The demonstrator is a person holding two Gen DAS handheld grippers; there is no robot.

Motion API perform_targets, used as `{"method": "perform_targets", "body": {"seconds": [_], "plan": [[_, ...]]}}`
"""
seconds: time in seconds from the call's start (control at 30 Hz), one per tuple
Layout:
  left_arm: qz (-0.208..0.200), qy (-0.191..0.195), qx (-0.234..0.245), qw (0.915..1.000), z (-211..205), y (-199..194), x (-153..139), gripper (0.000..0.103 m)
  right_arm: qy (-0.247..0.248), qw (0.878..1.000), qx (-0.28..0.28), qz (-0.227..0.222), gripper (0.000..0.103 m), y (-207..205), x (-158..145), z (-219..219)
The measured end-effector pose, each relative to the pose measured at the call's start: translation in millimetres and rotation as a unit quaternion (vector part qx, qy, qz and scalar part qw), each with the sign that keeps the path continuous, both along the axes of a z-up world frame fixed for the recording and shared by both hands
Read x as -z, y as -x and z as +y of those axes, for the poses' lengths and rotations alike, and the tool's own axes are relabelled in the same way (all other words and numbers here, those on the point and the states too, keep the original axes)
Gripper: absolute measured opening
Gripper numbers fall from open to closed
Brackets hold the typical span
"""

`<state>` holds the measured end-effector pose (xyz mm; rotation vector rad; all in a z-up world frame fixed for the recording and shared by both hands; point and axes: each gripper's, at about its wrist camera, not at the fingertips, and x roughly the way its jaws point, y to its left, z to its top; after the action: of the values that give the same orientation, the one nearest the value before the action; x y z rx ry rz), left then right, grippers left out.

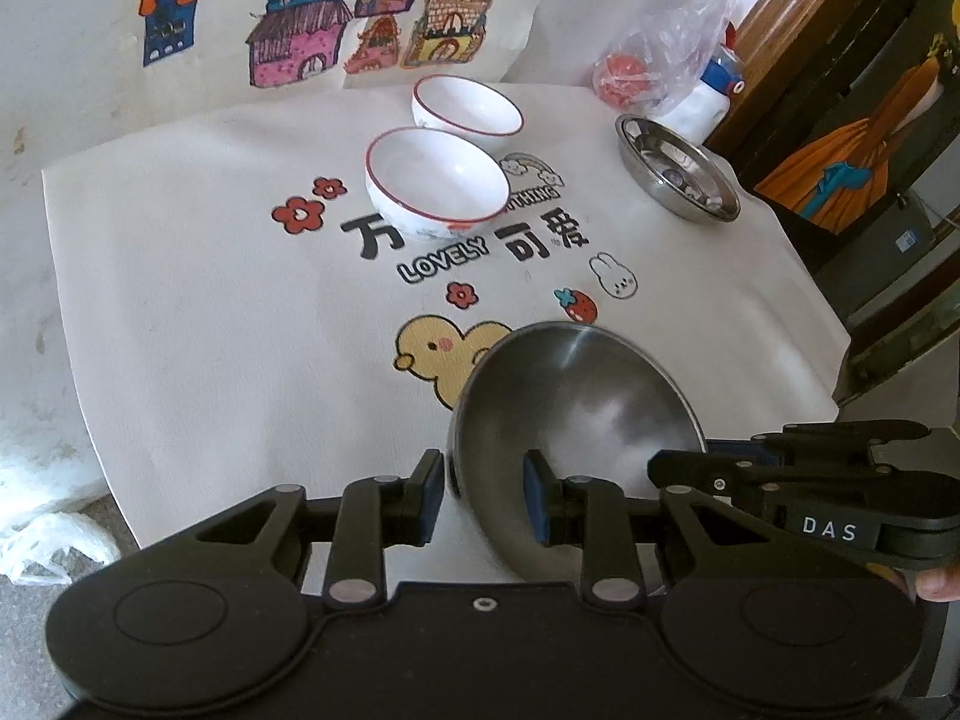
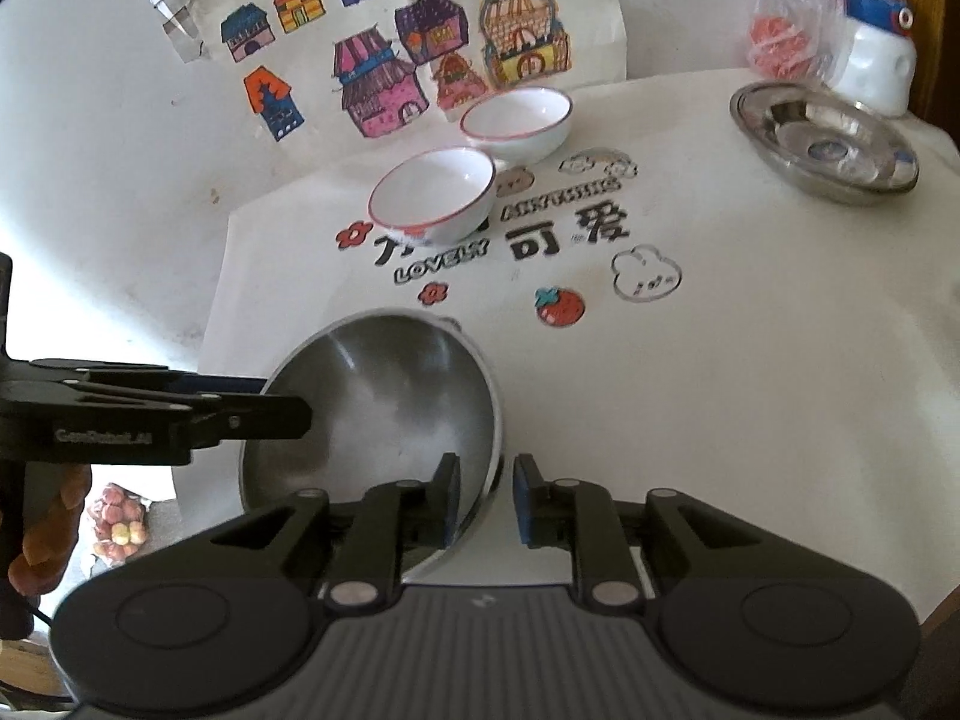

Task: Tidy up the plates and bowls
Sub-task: 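Lift the steel bowl with both grippers, set it down, open both, then reach both grippers to a red-rimmed white bowl and close on its rim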

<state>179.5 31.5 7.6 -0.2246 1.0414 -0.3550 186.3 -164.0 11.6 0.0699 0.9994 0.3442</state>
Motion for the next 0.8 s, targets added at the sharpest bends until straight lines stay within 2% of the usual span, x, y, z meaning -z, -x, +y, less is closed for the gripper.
{"method": "perform_targets", "body": {"seconds": [0.07,0.13,0.23,0.37,0.43,0.5,0.67,0.8], "plan": [[-0.007,-0.002,-0.002,1.0000,2,0,-1,0.045,0.007,1.000,0.003,-0.013,0.042,-1,-4,-1],[-0.017,0.001,-0.008,0.9998,7,0,-4,0.057,0.012,0.999,0.008,-0.031,0.055,-1,-9,-3],[-0.033,0.003,-0.022,0.9992,16,-1,-9,0.070,0.011,0.998,0.013,-0.063,0.073,-2,-19,-7],[-0.065,0.005,-0.053,0.9965,34,-5,-19,0.078,0.005,0.993,0.023,-0.115,0.095,-9,-31,-7],[-0.086,0.003,-0.073,0.9937,42,-8,-24,0.093,-0.004,0.991,0.027,-0.132,0.100,-17,-35,-6],[-0.116,-0.005,-0.096,0.9885,49,-10,-29,0.099,-0.010,0.989,0.034,-0.143,0.102,-26,-36,-4],[-0.173,-0.047,-0.129,0.9753,55,-23,-36,0.102,-0.022,0.986,0.044,-0.157,0.103,-53,-36,3],[-0.196,-0.082,-0.137,0.9676,51,-37,-36,0.102,-0.033,0.986,0.044,-0.154,0.103,-77,-34,8]]}}
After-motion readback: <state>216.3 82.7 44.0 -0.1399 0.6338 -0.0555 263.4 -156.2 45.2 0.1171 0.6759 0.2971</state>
